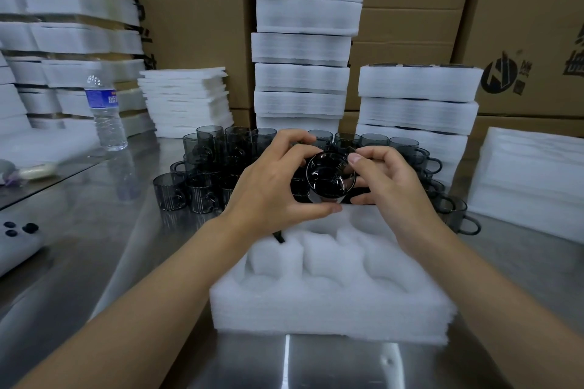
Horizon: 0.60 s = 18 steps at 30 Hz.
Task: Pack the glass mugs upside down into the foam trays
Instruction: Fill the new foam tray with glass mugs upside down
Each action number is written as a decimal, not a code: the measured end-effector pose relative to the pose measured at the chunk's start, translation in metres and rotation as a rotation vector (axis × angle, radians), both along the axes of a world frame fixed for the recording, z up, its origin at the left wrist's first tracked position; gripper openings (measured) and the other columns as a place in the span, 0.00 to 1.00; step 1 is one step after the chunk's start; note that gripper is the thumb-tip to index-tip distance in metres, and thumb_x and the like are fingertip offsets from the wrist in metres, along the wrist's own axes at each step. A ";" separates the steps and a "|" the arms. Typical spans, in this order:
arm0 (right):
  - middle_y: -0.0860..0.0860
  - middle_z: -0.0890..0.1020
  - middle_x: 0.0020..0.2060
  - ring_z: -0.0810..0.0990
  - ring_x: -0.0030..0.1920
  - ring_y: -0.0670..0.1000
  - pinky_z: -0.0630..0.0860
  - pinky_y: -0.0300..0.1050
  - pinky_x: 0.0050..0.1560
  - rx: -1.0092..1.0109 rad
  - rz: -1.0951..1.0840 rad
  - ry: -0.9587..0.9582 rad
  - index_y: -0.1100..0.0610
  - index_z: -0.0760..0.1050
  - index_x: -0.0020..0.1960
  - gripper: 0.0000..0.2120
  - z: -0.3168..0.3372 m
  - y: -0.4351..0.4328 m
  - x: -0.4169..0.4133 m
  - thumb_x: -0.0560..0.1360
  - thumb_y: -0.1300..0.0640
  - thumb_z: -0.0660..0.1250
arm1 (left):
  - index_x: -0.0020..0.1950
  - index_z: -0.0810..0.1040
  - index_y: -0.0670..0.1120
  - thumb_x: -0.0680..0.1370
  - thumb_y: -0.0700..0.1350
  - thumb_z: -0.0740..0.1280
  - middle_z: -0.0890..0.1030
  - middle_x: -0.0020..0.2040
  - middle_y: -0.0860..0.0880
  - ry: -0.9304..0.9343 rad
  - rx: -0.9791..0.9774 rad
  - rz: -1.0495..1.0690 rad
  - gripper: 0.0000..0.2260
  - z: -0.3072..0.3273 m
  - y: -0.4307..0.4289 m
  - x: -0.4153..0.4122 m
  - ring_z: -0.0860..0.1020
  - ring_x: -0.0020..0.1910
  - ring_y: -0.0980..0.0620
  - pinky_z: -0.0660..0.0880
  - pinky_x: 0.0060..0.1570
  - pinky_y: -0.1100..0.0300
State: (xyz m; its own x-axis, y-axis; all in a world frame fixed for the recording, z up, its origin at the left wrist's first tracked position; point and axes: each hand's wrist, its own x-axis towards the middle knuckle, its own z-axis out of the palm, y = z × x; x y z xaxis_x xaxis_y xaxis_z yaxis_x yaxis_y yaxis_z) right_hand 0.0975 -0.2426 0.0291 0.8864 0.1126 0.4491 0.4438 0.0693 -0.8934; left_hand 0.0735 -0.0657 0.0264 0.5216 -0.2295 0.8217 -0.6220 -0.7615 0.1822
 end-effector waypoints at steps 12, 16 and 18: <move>0.43 0.83 0.37 0.81 0.38 0.40 0.77 0.35 0.34 0.002 -0.009 -0.008 0.49 0.72 0.57 0.12 0.001 -0.001 -0.001 0.75 0.52 0.67 | 0.63 0.75 0.47 0.64 0.58 0.76 0.70 0.62 0.53 0.025 -0.006 0.005 0.32 0.000 -0.001 -0.001 0.74 0.55 0.60 0.79 0.46 0.54; 0.46 0.82 0.42 0.81 0.39 0.41 0.78 0.37 0.36 -0.022 -0.010 -0.005 0.51 0.75 0.58 0.11 0.001 -0.001 -0.002 0.76 0.52 0.67 | 0.65 0.74 0.48 0.64 0.59 0.75 0.69 0.62 0.56 0.047 -0.005 0.018 0.32 0.000 -0.001 -0.001 0.72 0.52 0.63 0.78 0.45 0.59; 0.49 0.81 0.45 0.81 0.39 0.42 0.76 0.35 0.35 -0.017 -0.009 0.000 0.52 0.75 0.55 0.10 0.001 -0.001 -0.002 0.75 0.52 0.67 | 0.65 0.74 0.48 0.65 0.61 0.73 0.69 0.61 0.56 0.064 -0.007 0.016 0.32 0.001 -0.001 -0.002 0.72 0.52 0.63 0.77 0.46 0.60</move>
